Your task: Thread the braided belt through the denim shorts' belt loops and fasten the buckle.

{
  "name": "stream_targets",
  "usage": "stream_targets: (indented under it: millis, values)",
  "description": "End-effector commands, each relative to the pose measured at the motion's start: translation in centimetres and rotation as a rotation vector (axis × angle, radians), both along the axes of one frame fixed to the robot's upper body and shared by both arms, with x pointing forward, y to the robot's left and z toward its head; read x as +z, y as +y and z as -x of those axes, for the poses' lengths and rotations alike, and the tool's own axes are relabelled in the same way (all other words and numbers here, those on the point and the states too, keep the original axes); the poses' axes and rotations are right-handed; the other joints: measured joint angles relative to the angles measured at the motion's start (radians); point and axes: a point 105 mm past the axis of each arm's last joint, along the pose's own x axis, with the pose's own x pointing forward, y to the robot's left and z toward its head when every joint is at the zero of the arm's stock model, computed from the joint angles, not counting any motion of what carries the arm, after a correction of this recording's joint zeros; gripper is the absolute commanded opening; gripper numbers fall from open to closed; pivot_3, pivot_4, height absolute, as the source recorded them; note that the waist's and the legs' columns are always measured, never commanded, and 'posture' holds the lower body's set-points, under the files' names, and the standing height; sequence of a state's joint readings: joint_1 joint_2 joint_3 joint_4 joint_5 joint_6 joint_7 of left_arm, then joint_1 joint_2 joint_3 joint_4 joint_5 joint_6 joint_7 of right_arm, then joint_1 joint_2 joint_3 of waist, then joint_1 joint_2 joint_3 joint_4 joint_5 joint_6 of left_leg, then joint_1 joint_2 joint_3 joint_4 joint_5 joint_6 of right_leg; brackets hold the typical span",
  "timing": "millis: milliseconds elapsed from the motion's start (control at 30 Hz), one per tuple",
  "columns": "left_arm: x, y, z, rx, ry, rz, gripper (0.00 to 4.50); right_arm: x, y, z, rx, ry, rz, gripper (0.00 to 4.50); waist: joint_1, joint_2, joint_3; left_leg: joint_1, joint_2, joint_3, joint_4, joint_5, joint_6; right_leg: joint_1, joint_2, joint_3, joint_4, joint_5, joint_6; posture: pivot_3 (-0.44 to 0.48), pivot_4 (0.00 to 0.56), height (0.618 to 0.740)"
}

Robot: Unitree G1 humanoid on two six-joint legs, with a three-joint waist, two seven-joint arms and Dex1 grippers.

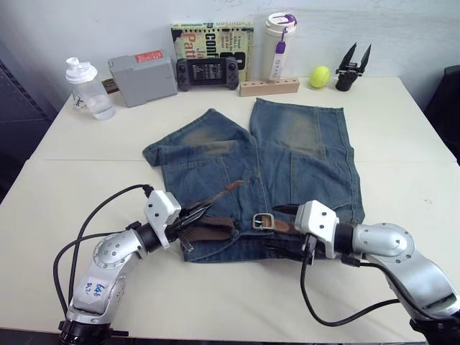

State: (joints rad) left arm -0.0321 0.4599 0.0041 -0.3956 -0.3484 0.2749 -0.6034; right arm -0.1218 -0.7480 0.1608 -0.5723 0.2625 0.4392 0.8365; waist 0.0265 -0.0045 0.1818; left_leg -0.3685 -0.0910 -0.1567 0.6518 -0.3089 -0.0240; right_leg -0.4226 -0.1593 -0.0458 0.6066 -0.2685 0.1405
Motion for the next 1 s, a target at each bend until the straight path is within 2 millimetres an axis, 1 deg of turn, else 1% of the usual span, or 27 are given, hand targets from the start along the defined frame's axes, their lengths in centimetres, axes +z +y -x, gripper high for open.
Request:
stream_targets:
  millis: [33,167,367,467,533,567,633,667,700,733,767,900,1000]
  values:
    - [1.3,0.2,0.4,0.004,-0.053,0.008,0.0,-0.4,0.1,-0.3,-0.031,-0.055,0.049,4.4,0.0,0.0,0.0,0.0,0.0,0.0,0.0,0.0,0.0,0.0,0.0,0.0,0.0,0.0,0.0,0.0,0.15,0.705]
    - [1.3,0.2,0.4,0.003,-0.05,0.007,0.0,-1.8,-0.6,-1.2,-0.107,-0.095,0.11,4.4,0.0,0.0,0.0,0.0,0.0,0.001,0.0,0.0,0.0,-0.001,0.0,0.001,0.0,0.0,0.0,0.0,0.15,0.705]
    - [1.3,0.3,0.5,0.0,-0.049,0.004,0.0,-1.6,-0.8,-1.3,-0.179,-0.11,0.073,4.4,0.0,0.0,0.0,-0.001,0.001,0.003,0.0,0.0,0.0,-0.003,0.002,0.004,0.0,0.001,0.0,0.0,0.15,0.705]
    - [1.3,0.4,0.4,-0.004,-0.048,0.001,0.0,-1.3,-1.1,-1.3,-0.213,-0.113,0.058,3.7,0.0,0.0,0.0,-0.001,0.002,0.003,0.0,0.0,0.0,-0.003,0.004,0.005,0.0,0.002,0.0,0.0,0.15,0.705]
    - [1.3,0.4,0.5,-0.005,-0.047,-0.001,0.0,-1.1,-1.4,-1.2,-0.231,-0.114,0.055,2.82,0.0,0.0,0.0,-0.001,0.002,0.004,0.0,0.0,0.0,-0.003,0.004,0.006,0.0,0.002,0.0,0.0,0.15,0.705]
    - [1.3,0.4,0.5,-0.006,-0.046,-0.001,0.0,-1.0,-1.5,-1.1,-0.235,-0.114,0.056,2.31,0.001,0.0,0.0,-0.001,0.002,0.004,0.0,0.0,0.0,-0.003,0.004,0.007,0.0,0.003,0.0,0.0,0.15,0.705]
    - [1.2,0.5,0.5,-0.006,-0.045,-0.003,0.0,-0.9,-1.9,-1.1,-0.249,-0.114,0.062,1.48,0.0,0.0,0.0,-0.001,0.002,0.005,0.0,0.0,0.0,-0.003,0.005,0.007,0.0,0.003,0.0,0.0,0.15,0.705]
    - [1.2,0.5,0.5,-0.006,-0.044,-0.005,0.0,-0.9,-2.1,-1.0,-0.258,-0.116,0.071,0.89,0.0,0.0,0.0,-0.001,0.003,0.005,0.001,0.0,0.0,-0.003,0.005,0.007,0.0,0.003,-0.001,0.0,0.15,0.705]
    - [1.2,0.5,0.6,-0.007,-0.043,-0.006,0.0,-0.9,-2.2,-1.1,-0.266,-0.118,0.074,0.55,0.0,0.0,0.0,-0.001,0.003,0.005,0.0,0.0,0.0,-0.003,0.005,0.007,0.0,0.003,-0.001,0.0,0.15,0.705]
    - [1.1,0.5,0.6,-0.008,-0.042,-0.007,0.0,-0.9,-2.2,-1.1,-0.269,-0.119,0.075,0.06,0.0,0.0,0.0,-0.001,0.003,0.005,0.0,0.0,0.0,-0.003,0.006,0.007,0.0,0.003,-0.001,0.0,0.15,0.705]
    - [1.1,0.4,0.6,-0.012,-0.041,-0.009,0.0,-0.9,-2.0,-1.2,-0.269,-0.12,0.074,0.0,0.001,0.0,0.0,-0.001,0.004,0.005,0.0,0.0,0.0,-0.003,0.006,0.007,-0.001,0.003,-0.001,0.0,0.15,0.705]
    - [1.0,0.1,0.8,-0.036,-0.045,-0.032,0.0,-0.5,-1.2,-1.4,-0.265,-0.119,0.04,0.0,0.0,0.0,0.0,-0.001,0.005,0.006,0.0,0.0,0.0,-0.003,0.007,0.007,-0.001,0.003,-0.001,0.0,0.15,0.705]
    - [0.9,-0.5,1.0,-0.082,-0.03,-0.066,0.0,-0.1,-0.9,-1.7,-0.277,-0.118,0.019,0.0,-0.001,0.0,0.0,-0.001,0.006,0.007,0.0,0.0,-0.001,-0.004,0.008,0.008,-0.002,0.005,-0.002,0.0,0.15,0.705]
